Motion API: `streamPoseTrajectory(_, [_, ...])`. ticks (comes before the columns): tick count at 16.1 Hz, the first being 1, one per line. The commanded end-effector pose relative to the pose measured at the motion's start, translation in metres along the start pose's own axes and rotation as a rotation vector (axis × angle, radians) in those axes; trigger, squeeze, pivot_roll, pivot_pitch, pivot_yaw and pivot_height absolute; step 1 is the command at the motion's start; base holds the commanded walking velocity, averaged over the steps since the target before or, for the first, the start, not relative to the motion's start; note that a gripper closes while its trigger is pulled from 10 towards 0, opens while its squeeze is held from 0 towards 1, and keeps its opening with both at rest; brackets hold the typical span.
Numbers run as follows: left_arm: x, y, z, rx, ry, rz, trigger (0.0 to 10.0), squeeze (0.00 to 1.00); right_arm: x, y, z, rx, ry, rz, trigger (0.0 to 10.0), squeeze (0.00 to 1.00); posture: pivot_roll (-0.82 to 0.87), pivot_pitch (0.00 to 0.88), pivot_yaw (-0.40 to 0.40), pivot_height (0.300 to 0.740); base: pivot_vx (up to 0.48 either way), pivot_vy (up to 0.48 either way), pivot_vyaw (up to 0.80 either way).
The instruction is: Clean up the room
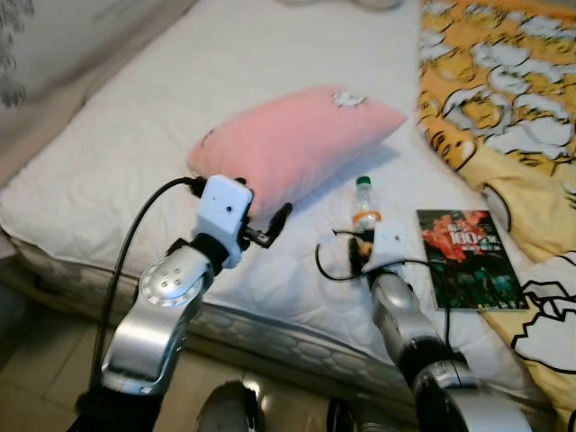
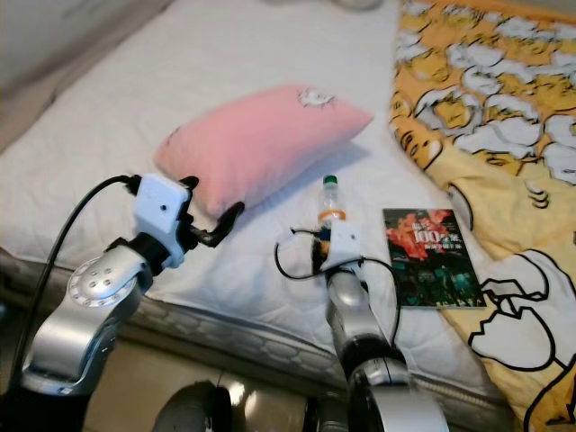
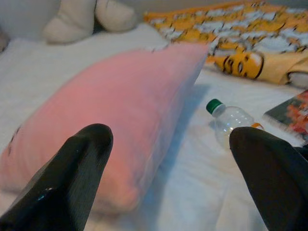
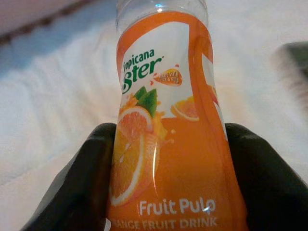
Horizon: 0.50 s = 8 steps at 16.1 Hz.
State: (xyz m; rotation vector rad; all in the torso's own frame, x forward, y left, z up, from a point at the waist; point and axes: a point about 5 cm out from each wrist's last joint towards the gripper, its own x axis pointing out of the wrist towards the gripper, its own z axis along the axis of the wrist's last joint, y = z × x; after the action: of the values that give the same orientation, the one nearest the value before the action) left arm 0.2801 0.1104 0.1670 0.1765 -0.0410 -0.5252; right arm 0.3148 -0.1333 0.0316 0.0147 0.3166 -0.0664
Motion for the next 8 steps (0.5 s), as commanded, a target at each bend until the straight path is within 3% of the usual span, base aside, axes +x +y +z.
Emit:
streamPoseTrajectory(1, [0.005, -0.005, -0.003, 0.002, -0.002, -0.031, 10.0, 0.0, -0.003, 0.0, 0.013, -0.026, -0.081, -0.012, 0.0, 0.0, 0.14, 0.031, 0.016, 0.727, 0.0, 0.0, 0.0])
streamPoseTrajectory(2, [0.012, -0.005, -0.005, -0.003, -0.01, -0.036, 10.0, 0.0, -0.012, -0.004, 0.038, 0.003, -0.243, -0.028, 0.0, 0.0, 0.1, 0.008, 0.028, 0.727, 0.0, 0.0, 0.0])
streamPoseTrajectory(4, [0.017, 0.002, -0.013, -0.033, 0.005, 0.016, 10.0, 0.0, -0.025, -0.009, 0.071, 0.02, -0.417, -0.037, 0.0, 0.0, 0.07, 0.0, 0.042, 0.727, 0.0, 0.0, 0.0])
streamPoseTrajectory(6, [0.016, 0.007, -0.018, -0.046, 0.016, 0.047, 10.0, 0.0, -0.035, -0.014, 0.084, 0.017, -0.489, -0.049, 0.0, 0.0, 0.06, 0.0, 0.049, 0.727, 0.0, 0.0, 0.0])
streamPoseTrajectory(8, [0.007, 0.016, -0.029, -0.07, 0.031, 0.107, 10.0, 0.0, -0.056, -0.019, 0.091, 0.002, -0.552, -0.065, 0.0, 0.0, 0.05, 0.0, 0.05, 0.727, 0.0, 0.0, 0.0])
